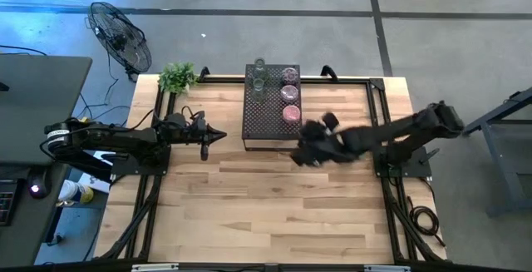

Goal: Stock candles and vases on shelf
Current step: Put the green vase on the shelf aligned with the other green vases

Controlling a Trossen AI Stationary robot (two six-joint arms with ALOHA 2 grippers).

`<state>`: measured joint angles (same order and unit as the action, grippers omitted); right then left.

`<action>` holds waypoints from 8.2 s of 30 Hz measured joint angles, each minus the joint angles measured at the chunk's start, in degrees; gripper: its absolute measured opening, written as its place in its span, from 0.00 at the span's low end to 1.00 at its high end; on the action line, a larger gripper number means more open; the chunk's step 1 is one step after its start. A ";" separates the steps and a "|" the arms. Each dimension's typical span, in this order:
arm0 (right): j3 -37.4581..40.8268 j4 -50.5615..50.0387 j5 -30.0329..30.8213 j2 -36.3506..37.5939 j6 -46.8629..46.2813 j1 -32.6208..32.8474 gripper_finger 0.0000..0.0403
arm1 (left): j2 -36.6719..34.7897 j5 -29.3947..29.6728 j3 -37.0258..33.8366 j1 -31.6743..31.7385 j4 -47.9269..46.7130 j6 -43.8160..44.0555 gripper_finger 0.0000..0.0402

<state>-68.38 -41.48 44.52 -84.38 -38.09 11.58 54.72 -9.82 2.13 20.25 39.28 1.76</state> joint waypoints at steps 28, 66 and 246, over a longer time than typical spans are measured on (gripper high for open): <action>18.10 -36.26 -26.36 16.19 -69.53 16.62 0.36 | 0.00 0.31 0.00 -0.02 -0.26 0.02 0.01; 21.70 -21.10 -31.11 19.17 -32.76 -2.77 0.41 | 0.00 -7.79 0.11 0.00 -6.96 -2.48 0.01; 28.85 54.31 -18.02 17.44 29.65 5.19 0.00 | 30.24 1.60 43.58 0.74 -9.93 0.04 0.30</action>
<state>-39.53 12.83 26.50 -66.94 -8.45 16.78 84.96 -8.22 45.71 20.99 29.35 1.80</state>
